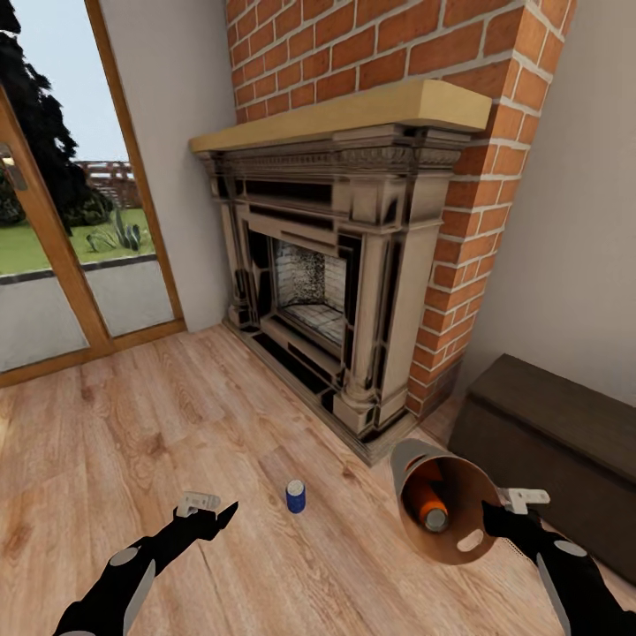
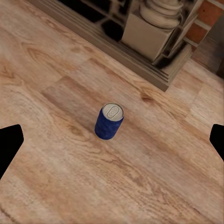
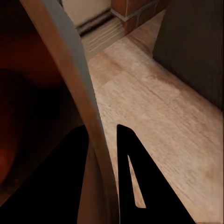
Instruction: Put the three can of soda from the living room inside the tash can in the kitchen.
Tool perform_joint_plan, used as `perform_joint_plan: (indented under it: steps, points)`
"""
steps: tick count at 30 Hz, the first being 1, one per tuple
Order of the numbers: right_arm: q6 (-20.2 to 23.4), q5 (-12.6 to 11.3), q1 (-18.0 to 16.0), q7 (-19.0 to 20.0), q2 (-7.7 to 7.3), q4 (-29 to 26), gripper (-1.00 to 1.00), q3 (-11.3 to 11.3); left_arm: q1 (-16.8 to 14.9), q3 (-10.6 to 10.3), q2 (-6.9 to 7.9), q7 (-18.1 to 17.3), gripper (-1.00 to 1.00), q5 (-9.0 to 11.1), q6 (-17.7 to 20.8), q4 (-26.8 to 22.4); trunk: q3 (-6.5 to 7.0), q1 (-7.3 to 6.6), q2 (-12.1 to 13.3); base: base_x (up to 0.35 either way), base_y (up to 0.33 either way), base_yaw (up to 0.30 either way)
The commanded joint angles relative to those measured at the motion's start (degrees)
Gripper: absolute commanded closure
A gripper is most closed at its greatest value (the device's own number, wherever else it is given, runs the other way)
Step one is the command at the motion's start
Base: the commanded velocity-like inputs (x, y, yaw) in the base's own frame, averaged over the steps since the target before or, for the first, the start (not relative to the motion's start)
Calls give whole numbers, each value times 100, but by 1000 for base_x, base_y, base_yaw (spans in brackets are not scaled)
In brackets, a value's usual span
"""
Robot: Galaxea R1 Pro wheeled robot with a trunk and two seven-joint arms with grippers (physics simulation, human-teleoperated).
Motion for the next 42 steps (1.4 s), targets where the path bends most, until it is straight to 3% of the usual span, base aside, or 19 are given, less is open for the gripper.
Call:
perform_joint_plan:
  steps: [1,10,17,26,28,30,31,33,42]
  points:
    - [16,-104,0,93,-2,-7,100,-17,-2,-1,-1,1,-100,-1,-1,3,1,0,0,34,0,0]
    - [16,-91,4,463,-5,-15,100,-375,-2,-6,-1,9,-100,-3,-3,4,1,0,0,200,0,0]
    - [16,-90,4,480,27,-16,100,-397,-2,-25,-1,261,-100,-22,-1,4,3,0,0,290,-28,-6]
    - [16,-98,4,482,32,-16,100,-404,-2,-32,-1,304,-100,-14,-8,4,53,0,0,94,49,-153]
    - [16,-98,4,482,37,-16,100,-401,-2,-100,-1,306,-100,-14,-9,4,66,0,0,143,161,-192]
    - [16,-98,4,482,39,-16,100,-398,-2,-273,-1,311,-100,-16,-9,4,79,0,0,122,90,-194]
    - [13,-98,4,477,40,-16,100,-397,-2,-458,-1,318,-100,-15,-9,4,86,0,0,104,41,-193]
    - [13,-98,4,473,41,-16,100,-391,-2,-578,-1,323,-100,-16,-10,4,100,0,0,89,25,-191]
    - [-290,-92,4,430,48,3,100,-372,-2,-710,-1,323,-100,-2,-10,240,143,0,0,-18,-93,-138]
